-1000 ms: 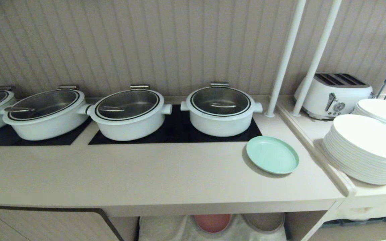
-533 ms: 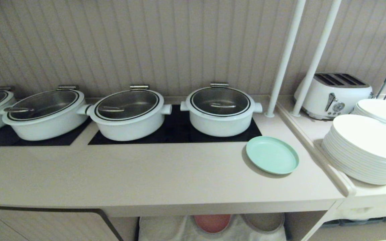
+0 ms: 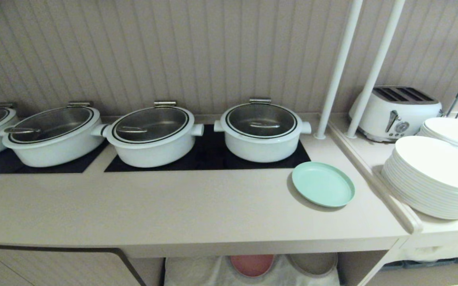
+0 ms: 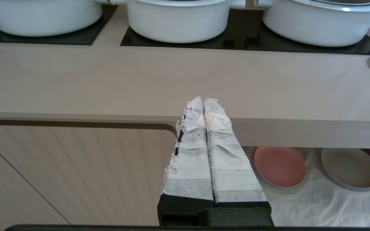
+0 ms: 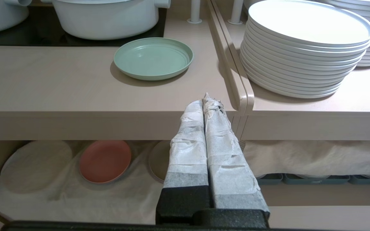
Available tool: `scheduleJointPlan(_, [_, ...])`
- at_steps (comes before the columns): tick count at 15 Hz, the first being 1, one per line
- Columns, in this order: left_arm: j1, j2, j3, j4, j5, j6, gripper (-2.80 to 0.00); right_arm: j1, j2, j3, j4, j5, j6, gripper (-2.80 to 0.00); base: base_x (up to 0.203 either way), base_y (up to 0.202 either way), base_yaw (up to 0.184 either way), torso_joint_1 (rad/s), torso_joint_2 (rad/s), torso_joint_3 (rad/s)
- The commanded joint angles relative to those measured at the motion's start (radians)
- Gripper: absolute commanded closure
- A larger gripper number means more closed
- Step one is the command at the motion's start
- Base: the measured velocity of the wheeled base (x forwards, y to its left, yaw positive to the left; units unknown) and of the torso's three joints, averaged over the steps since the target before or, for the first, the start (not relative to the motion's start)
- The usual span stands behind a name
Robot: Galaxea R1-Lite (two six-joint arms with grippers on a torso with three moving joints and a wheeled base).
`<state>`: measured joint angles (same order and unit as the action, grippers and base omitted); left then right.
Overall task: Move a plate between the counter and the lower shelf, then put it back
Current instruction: Pick up the plate
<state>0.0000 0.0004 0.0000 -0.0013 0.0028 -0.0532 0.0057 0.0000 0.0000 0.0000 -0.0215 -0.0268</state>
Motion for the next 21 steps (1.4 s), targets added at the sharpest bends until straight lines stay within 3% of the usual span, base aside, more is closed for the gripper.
scheduleJointPlan(1, [0.000, 0.000, 0.000, 0.000, 0.000, 0.001, 0.00, 0.000, 0.000, 0.000, 0.000, 0.000, -0.001, 0.00, 0.000, 0.000, 0.000, 0.000, 0.00, 0.000])
scheduleJointPlan(17, [0.000, 0.000, 0.000, 0.000, 0.000, 0.000, 0.00, 0.000, 0.000, -0.004, -0.005, 0.019, 0.001, 0.00, 0.021, 0.000, 0.000, 0.002, 0.00, 0.001])
scheduleJointPlan(21, [0.000, 0.000, 0.000, 0.000, 0.000, 0.000, 0.00, 0.000, 0.004, -0.119, 0.066, 0.025, 0.003, 0.00, 0.000, 0.000, 0.000, 0.000, 0.00, 0.000])
